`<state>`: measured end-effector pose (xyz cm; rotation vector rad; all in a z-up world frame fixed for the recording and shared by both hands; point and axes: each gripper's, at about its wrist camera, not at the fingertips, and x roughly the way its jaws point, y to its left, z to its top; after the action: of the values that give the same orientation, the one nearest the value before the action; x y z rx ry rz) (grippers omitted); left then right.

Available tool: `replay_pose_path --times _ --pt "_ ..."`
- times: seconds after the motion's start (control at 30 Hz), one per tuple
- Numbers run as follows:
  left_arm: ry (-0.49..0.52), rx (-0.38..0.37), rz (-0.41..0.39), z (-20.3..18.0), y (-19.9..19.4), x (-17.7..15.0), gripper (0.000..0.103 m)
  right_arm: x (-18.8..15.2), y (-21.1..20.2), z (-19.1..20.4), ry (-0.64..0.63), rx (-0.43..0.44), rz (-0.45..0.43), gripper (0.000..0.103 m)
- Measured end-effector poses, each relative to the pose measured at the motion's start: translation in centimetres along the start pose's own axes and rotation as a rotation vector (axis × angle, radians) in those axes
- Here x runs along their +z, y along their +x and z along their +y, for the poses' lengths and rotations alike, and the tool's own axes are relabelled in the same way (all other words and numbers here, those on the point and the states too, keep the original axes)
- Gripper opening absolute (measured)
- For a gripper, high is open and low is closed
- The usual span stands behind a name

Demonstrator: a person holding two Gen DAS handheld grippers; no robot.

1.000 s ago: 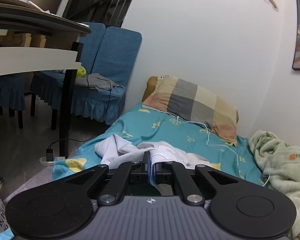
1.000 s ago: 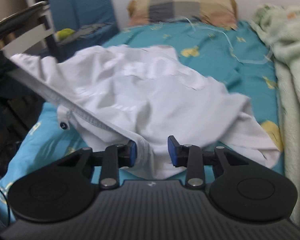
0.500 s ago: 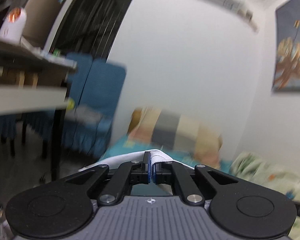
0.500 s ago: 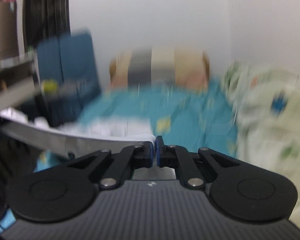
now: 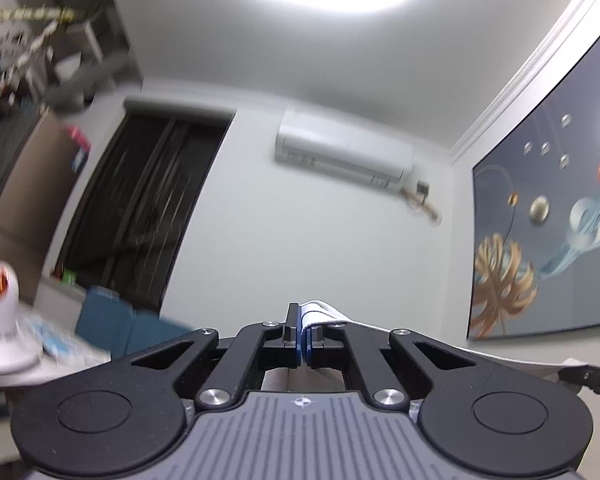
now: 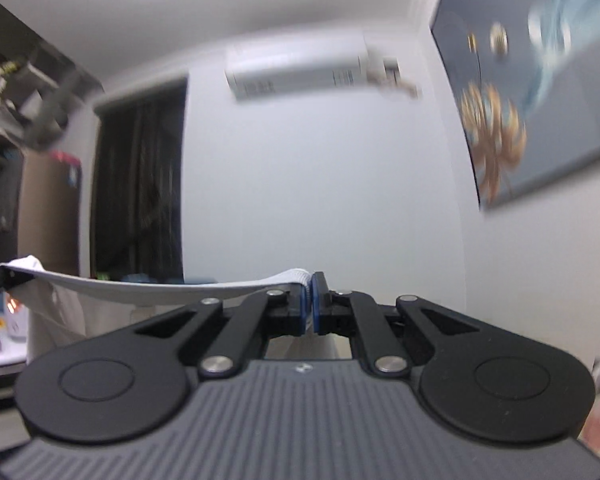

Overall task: Fold clothes
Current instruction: 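Raise the held T-shirt high with both grippers and shake it out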

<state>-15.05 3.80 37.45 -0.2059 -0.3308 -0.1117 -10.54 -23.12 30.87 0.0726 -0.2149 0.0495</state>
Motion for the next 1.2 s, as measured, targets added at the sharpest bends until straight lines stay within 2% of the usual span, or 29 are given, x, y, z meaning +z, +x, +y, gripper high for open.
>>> replay_pose_path --times 0.1,0.23,0.37,0.47,0.53,0.63,0.83,0.93,1.03,1.2 --pt "0.024 -0.020 -0.044 -1.5 -2.8 4.2 0.002 4.4 -3.4 0.6 -0.026 0.002 -0.072 0.006" --pt "0.038 -0.034 -0.034 -2.7 -5.4 7.6 0.002 8.2 -6.7 0.6 -0.013 0.019 -0.105 0.006" --pt "0.029 -0.023 0.038 -2.3 -5.2 7.3 0.003 8.6 -6.2 0.4 -0.012 0.036 -0.050 0.006" --pt "0.028 -0.003 0.104 -1.0 -2.5 4.2 0.003 6.3 -3.3 0.2 -0.007 0.037 0.028 0.006" --pt "0.029 0.013 0.152 -0.3 0.1 1.4 0.003 4.3 -1.0 0.0 -0.001 0.034 0.082 0.006" --pt "0.043 0.039 0.223 1.2 6.0 -3.8 0.003 0.6 3.0 -0.1 -0.023 0.006 0.136 0.006" --pt "0.059 0.075 0.354 3.8 19.4 -15.4 0.003 -8.0 15.7 -2.2 -0.018 -0.038 0.255 0.006" --pt "0.065 0.086 0.416 5.7 26.4 -23.1 0.004 -13.5 22.9 -3.6 -0.004 -0.060 0.316 0.006" --pt "0.082 0.097 0.494 7.5 33.1 -32.2 0.004 -20.5 30.2 -5.0 0.008 -0.083 0.384 0.006" --pt "0.097 0.114 0.630 11.4 41.9 -49.0 0.004 -34.7 41.3 -7.6 0.005 -0.101 0.529 0.006"
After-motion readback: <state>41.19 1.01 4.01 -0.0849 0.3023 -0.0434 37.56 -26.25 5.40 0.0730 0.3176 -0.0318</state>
